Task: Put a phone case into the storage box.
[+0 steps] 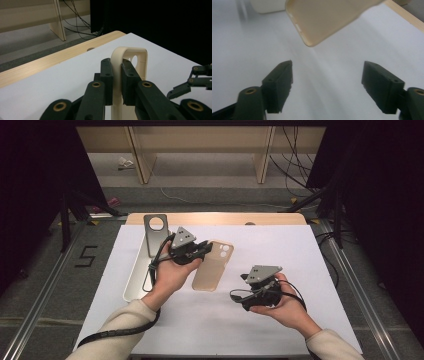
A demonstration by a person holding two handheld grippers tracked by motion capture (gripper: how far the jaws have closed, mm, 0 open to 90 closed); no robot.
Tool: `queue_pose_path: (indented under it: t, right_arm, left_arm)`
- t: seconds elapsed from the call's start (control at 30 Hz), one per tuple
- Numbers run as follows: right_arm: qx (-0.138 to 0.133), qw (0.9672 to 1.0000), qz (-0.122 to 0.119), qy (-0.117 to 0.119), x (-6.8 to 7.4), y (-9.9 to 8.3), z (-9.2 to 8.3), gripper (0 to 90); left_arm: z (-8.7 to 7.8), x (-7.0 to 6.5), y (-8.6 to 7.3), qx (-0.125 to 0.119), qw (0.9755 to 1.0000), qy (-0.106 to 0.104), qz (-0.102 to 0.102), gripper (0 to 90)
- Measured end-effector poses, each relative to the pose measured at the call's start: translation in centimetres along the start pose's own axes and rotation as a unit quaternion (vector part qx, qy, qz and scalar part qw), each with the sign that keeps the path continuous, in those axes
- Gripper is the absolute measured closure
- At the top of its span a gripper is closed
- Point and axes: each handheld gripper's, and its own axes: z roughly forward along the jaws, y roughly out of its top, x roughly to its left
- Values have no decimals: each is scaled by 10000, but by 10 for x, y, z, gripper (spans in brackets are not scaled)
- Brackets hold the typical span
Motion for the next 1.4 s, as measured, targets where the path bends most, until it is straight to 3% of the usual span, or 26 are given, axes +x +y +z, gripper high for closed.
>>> queue_pose_path:
  t: [0.13,0.4,0.57,1.2,1.4]
  right_arm:
    - [-149,9997,184,-100,-6,-2,-5,176]
    - [-416,9974,512,-278,-16,-8,-16,173]
    - [-519,9963,598,-345,-19,-11,-21,170]
    - [-722,9906,939,-679,-29,-26,-40,168]
    - [-658,9898,1032,-727,-31,-32,-42,168]
  left_arm:
    - [-5,4,0,-62,10000,41,0,816]
    - [-18,12,5,-185,9998,116,9,816]
    - [-24,15,10,-298,9994,170,2,815]
    - [-47,35,24,-575,9979,288,63,815]
    - [-56,45,28,-654,9974,310,24,815]
